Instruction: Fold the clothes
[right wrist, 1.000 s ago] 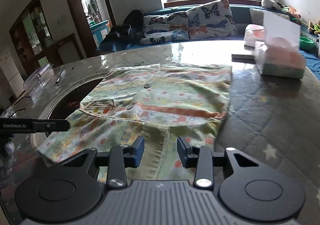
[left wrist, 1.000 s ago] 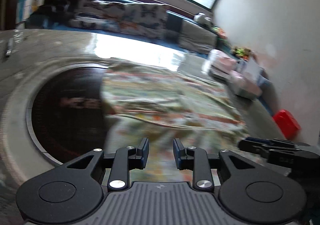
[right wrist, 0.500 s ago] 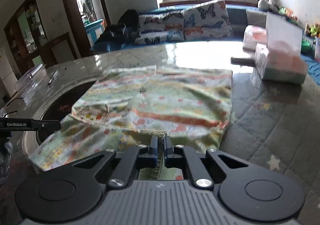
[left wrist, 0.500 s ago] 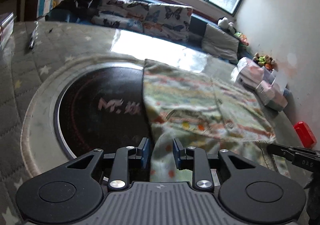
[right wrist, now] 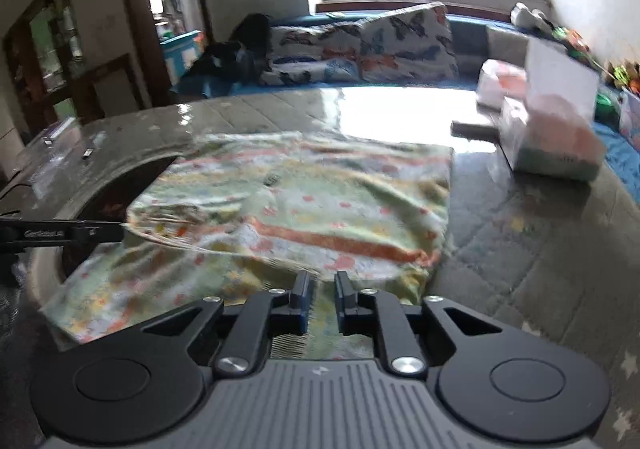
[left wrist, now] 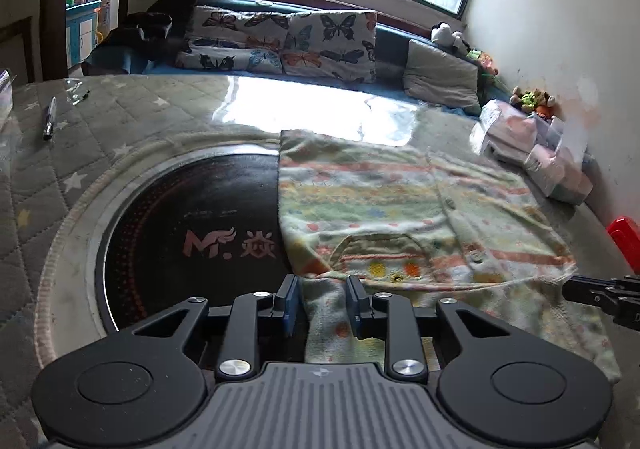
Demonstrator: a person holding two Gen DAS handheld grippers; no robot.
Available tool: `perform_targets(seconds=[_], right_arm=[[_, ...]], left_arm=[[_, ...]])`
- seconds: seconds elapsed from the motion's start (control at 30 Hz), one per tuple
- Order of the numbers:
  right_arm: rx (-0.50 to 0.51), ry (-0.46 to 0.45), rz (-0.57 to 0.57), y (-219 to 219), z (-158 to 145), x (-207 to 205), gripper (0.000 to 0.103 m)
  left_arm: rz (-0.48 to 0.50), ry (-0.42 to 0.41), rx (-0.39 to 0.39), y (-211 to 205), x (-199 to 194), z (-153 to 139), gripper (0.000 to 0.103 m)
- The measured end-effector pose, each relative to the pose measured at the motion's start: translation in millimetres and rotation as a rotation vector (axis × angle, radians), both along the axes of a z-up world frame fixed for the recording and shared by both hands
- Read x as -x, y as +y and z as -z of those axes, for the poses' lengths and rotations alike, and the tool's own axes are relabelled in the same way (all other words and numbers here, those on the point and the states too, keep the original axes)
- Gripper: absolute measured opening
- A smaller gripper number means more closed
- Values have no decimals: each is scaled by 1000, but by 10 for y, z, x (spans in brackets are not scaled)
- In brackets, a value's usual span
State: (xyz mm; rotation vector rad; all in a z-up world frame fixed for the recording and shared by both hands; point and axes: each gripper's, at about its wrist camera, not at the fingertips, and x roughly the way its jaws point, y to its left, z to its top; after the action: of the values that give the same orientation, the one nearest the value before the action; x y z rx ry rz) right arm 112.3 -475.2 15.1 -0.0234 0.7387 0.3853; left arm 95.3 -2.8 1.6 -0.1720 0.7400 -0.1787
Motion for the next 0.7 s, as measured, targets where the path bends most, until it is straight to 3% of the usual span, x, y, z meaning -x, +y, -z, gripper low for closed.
perform_targets(seconds=[0.17, 0.43, 0.57, 0.7], right_arm=[[26, -7, -120, 136, -86, 183, 19], [99, 20, -169, 142, 72, 447, 26], [121, 14, -170, 116, 76, 568, 30], [131, 14, -173, 79, 68, 639, 30]], left_arm=[[96, -30, 30, -153, 207, -183, 28], [278, -8, -36, -578, 559, -72, 29], [298, -26, -112, -673, 710, -7, 36], [290, -14, -84, -632, 800, -101, 41]])
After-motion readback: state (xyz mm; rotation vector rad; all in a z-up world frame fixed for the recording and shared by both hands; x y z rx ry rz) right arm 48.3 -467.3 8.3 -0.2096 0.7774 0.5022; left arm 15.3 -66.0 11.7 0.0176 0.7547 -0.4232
